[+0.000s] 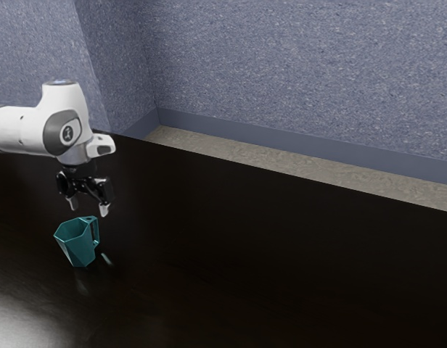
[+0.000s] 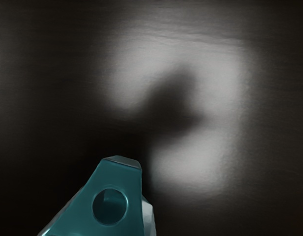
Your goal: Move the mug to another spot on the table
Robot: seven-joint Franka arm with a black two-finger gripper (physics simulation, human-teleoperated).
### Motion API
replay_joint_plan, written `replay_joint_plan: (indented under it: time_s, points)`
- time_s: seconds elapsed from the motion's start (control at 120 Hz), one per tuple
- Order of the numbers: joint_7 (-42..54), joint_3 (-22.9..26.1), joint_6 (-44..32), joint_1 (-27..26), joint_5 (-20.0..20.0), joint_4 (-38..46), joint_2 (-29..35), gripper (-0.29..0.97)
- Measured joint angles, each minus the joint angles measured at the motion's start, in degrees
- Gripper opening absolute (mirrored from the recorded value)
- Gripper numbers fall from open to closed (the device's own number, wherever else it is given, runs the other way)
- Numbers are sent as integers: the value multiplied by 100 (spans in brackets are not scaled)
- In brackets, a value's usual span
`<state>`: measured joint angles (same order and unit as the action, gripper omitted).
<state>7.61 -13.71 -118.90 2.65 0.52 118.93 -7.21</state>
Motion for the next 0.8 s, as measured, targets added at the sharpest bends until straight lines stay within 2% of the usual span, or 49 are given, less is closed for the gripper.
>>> replay_joint_plan:
  time_s: [0.308, 0.8]
  points:
    - [281, 0, -713, 87, 81, 194, -223, 66]
    - [596, 0, -1147, 176, 354, 239, -587, 66]
